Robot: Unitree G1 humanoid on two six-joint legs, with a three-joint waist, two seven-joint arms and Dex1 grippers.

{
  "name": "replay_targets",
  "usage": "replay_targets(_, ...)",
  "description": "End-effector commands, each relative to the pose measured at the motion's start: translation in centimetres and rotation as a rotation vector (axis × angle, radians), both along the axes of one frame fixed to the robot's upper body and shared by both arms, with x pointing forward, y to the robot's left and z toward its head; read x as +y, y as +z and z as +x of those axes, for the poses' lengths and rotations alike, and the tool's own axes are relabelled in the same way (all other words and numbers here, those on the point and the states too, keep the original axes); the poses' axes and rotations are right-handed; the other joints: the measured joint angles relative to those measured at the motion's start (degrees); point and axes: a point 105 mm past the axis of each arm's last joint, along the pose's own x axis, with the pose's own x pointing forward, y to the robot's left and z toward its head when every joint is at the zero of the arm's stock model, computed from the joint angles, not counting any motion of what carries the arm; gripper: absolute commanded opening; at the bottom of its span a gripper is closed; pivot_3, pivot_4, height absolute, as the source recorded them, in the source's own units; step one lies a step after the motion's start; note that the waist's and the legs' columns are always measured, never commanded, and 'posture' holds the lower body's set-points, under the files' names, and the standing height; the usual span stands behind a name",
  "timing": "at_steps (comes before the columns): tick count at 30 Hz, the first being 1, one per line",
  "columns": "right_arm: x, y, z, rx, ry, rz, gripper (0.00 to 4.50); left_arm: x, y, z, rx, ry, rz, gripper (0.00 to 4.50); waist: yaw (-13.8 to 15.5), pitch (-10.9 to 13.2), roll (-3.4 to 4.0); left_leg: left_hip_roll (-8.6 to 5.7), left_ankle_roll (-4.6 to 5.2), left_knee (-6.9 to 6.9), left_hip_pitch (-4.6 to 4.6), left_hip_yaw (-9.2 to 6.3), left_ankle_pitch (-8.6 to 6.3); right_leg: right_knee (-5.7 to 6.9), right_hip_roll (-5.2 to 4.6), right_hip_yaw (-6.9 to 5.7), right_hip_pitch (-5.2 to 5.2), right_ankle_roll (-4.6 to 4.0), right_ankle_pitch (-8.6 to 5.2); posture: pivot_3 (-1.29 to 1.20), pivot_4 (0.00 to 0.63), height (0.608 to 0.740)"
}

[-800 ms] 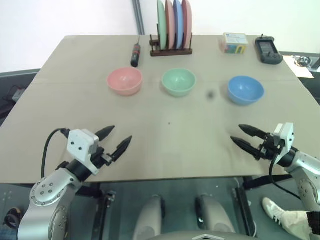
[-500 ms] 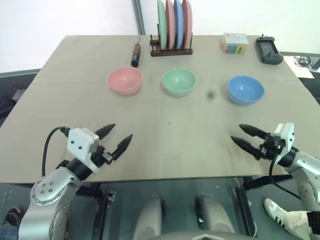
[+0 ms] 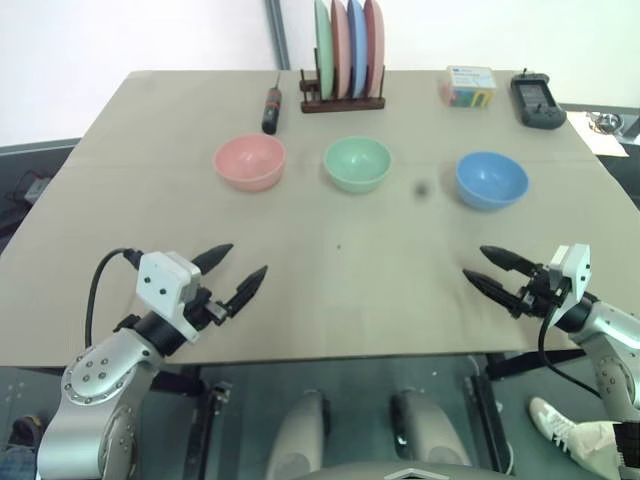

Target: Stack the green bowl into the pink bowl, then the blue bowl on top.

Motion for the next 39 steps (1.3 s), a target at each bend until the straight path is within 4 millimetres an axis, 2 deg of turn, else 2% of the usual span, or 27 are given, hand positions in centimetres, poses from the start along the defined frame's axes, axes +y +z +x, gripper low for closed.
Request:
replay_targets(1, 0.8, 1.3, -0.6, -0.019, 0.053, 0.019, 2.87, -0.1, 0.3, 0.0, -0.002, -0.012, 0.013, 3.49, 0.00, 0.00, 0.00, 0.00, 0.00, 0.00, 0.00, 0.00, 0.00, 0.00, 0.00, 0.00, 0.00, 0.00, 0.00, 0.00, 0.150, 0.740)
replay_targets(4, 1.6, 1.9, -0.3, 0.020, 0.045, 0.051, 3.68, 0.1, 0.2, 0.5, 0.014, -0.003, 0.022, 3.63, 0.01, 0.00, 0.01, 0.00, 0.00, 0.00, 0.01, -0.01, 0.00, 0.02, 0.00, 0.00, 0.00, 0.00, 0.00, 0.00, 0.150, 0.740)
replay_targets(6, 2.3, 2.9, -0.3, -0.007, 0.061, 0.074, 4.45, 0.1, 0.3, 0.7, 0.020, -0.013, 0.025, 3.63, 0.01, 0.00, 0.01, 0.00, 0.00, 0.00, 0.00, -0.02, 0.00, 0.02, 0.01, -0.01, 0.00, 0.00, 0.00, 0.00, 0.150, 0.740)
replay_targets(7, 2.7, 3.5, -0.3, -0.027, 0.073, 0.090, 4.50, 0.2, 0.5, 1.0, 0.018, -0.014, 0.029, 4.16, 0.00, -0.01, 0.01, 0.00, 0.00, 0.01, 0.01, -0.01, 0.00, 0.02, 0.01, 0.00, 0.00, 0.00, 0.00, 0.00, 0.150, 0.740)
replay_targets(8, 3.1, 4.0, -0.3, -0.037, 0.085, 0.104, 4.50, 0.3, 0.7, 1.2, 0.021, -0.022, 0.030, 4.49, 0.00, 0.00, 0.01, 0.00, 0.00, 0.01, 0.00, -0.01, 0.00, 0.02, 0.01, 0.00, 0.00, 0.01, 0.00, 0.00, 0.150, 0.740)
replay_targets(12, 4.7, 5.6, -0.9, -0.055, 0.142, 0.150, 4.50, 0.9, 1.4, 2.6, 0.009, -0.022, 0.111, 4.49, 0.03, -0.01, 0.00, 0.00, 0.00, 0.01, -0.01, -0.05, 0.00, 0.03, 0.03, -0.03, -0.01, 0.00, 0.00, 0.00, 0.150, 0.740)
replay_targets(15, 6.0, 6.2, -1.3, -0.071, 0.184, 0.165, 4.50, 2.1, 2.1, 5.2, -0.028, 0.015, 0.257, 4.49, 0.34, -0.01, -0.01, 0.00, 0.00, 0.01, -0.01, -0.08, 0.00, 0.03, 0.03, -0.07, 0.00, 0.00, 0.00, 0.00, 0.150, 0.740)
replay_targets(20, 6.9, 6.5, -1.2, -0.086, 0.193, 0.171, 4.50, 3.0, 3.3, 9.4, -0.052, 0.039, 0.461, 4.49, 0.66, -0.02, -0.03, -0.02, 0.00, 0.02, -0.05, -0.04, 0.00, -0.01, 0.02, -0.04, 0.00, 0.01, 0.00, 0.00, 0.150, 0.740)
replay_targets(25, 7.1, 6.4, -1.1, -0.095, 0.186, 0.169, 4.50, 3.0, 4.4, 12.7, -0.070, 0.021, 0.531, 4.49, 0.96, -0.02, -0.03, -0.02, 0.00, -0.08, -0.07, -0.04, 0.00, -0.05, 0.03, -0.05, -0.04, 0.12, 0.20, 0.00, 0.150, 0.740)
replay_targets(31, 7.6, 6.6, -1.5, -0.111, 0.196, 0.157, 4.50, 1.8, 3.9, 16.8, -0.058, -0.028, 0.628, 4.49, 1.39, -0.02, -0.06, -0.04, 0.00, -0.05, -0.14, -0.14, 0.00, -0.04, 0.05, -0.17, -0.04, 0.16, 0.19, 0.00, 0.150, 0.740)
replay_targets(35, 7.4, 6.7, -1.7, -0.127, 0.167, 0.159, 4.50, 0.9, 3.6, 18.6, -0.056, -0.054, 0.653, 4.49, 1.33, -0.02, -0.07, -0.05, 0.00, 0.00, -0.18, -0.14, 0.00, -0.04, 0.04, -0.17, -0.03, 0.18, 0.19, 0.00, 0.150, 0.740)
replay_targets(39, 7.4, 6.7, -1.8, -0.138, 0.155, 0.153, 4.50, 0.3, 2.1, 19.6, -0.005, -0.091, 0.700, 4.49, 1.15, -0.02, -0.07, -0.05, 0.00, -0.01, -0.20, -0.15, 0.00, -0.01, 0.05, -0.17, -0.06, 0.17, 0.19, 0.00, 0.150, 0.740)
